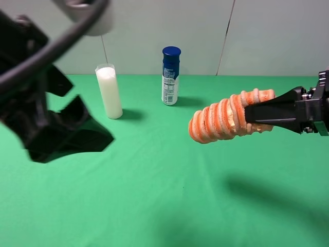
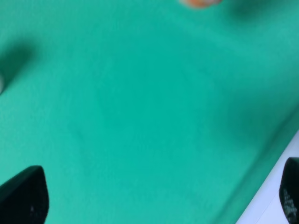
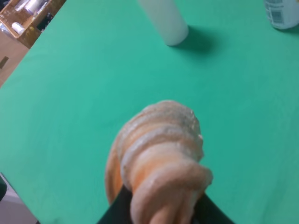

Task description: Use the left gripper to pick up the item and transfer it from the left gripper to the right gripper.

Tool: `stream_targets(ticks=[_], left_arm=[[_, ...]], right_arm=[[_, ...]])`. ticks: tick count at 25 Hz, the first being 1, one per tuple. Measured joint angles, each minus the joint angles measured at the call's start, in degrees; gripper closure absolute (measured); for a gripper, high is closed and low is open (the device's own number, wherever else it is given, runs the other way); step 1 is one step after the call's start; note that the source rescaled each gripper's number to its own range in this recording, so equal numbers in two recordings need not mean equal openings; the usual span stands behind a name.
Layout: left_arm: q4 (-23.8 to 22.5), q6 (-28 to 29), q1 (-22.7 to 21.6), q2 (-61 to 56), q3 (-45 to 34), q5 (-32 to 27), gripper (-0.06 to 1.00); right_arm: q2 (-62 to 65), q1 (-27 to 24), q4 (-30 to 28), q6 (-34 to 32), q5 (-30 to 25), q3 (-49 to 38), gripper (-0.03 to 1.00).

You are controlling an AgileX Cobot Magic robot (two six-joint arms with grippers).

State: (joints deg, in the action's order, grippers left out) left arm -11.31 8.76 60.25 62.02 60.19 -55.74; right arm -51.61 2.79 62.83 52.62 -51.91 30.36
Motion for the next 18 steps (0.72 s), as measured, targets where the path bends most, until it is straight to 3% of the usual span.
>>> stream_targets(ticks=[7,18], left_arm=[[-3.2,0.6,0.0,-5.6,-0.1,-6.9,-0.03],[-1.7,2.1,0.0,-27.3,-20.1,-6.8,-0.03]], right_arm=[[0.0,0.0,0.0,-0.5,0.4,0.0,0.95],[0.0,0.0,0.0,-0.5,1.3,0.0,0.95]])
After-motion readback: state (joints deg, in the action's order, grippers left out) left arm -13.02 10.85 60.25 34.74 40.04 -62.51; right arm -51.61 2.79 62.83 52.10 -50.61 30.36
